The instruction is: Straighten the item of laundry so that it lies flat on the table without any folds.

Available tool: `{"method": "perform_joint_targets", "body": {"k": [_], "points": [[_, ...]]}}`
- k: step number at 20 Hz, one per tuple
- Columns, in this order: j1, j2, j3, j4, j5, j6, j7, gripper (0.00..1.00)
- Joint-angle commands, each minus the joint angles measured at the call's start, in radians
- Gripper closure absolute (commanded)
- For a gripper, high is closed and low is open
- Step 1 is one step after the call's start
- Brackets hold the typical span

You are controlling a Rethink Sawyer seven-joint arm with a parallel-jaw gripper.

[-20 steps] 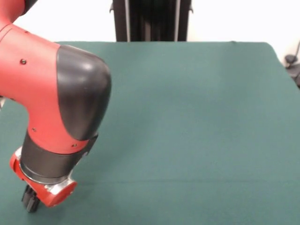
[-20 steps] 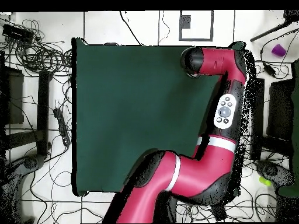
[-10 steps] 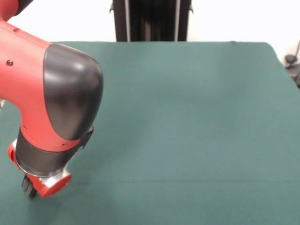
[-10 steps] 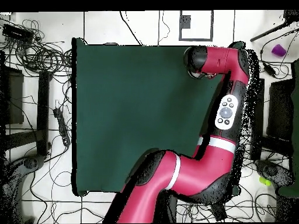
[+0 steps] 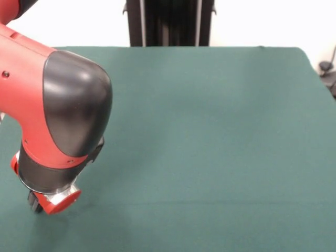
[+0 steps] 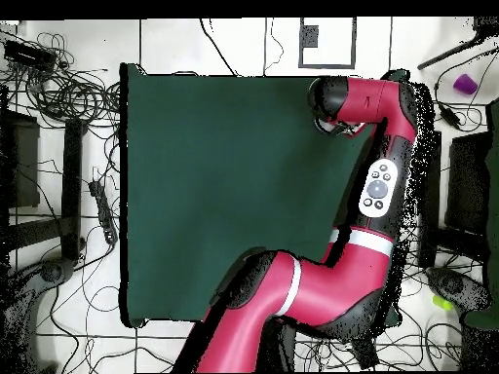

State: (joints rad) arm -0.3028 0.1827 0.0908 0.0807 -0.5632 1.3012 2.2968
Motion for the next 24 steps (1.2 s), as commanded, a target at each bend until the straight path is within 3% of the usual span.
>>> {"method": "perform_joint_targets", "body": {"k": [1,8,14,24], "points": [[0.0,0.007,0.067,0.124,0.026,-0.049,-0.314,1.0],[-0.007,0.012,0.072,0.145,0.039,-0.159,-0.328,1.0],[-0.005,0.009,0.057,0.15,0.031,-0.182,-0.383,1.0],[-0.012,0.012,0.065,0.165,0.05,-0.236,-0.369,1.0]]}}
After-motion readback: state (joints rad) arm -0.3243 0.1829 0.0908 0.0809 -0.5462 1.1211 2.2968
